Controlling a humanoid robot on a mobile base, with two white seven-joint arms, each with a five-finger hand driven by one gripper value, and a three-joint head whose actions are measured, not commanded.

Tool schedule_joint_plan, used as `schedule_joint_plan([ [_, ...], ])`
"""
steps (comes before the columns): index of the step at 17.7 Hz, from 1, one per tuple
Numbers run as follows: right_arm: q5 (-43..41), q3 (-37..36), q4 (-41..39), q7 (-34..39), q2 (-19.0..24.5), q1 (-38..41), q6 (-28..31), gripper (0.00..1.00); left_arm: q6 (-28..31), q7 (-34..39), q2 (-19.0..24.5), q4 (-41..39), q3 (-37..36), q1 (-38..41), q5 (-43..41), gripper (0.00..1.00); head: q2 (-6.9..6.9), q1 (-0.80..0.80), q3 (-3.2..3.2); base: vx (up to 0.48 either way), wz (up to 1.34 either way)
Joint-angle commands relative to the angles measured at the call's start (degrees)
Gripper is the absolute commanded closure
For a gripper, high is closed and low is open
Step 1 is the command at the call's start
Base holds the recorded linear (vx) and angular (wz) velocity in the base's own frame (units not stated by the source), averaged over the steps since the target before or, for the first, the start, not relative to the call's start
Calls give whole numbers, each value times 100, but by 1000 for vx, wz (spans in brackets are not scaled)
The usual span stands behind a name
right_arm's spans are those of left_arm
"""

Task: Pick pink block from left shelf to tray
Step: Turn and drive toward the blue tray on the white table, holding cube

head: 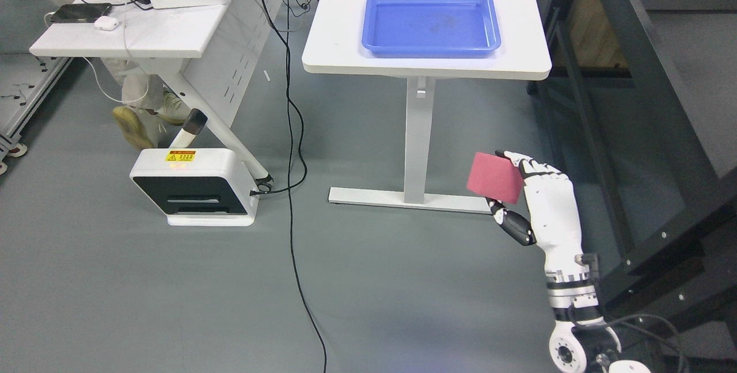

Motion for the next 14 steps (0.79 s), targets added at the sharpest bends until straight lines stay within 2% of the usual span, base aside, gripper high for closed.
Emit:
schedule_joint_plan([
  [1, -5, 35, -1, -2, 15, 43, 1, 97, 3, 1, 100, -100, 0, 115, 0, 0, 0, 0, 0, 321, 96],
  [14, -5, 70, -1, -2, 68, 52, 1, 97, 3, 1, 100, -100, 0, 115, 0, 0, 0, 0, 0, 280, 25],
])
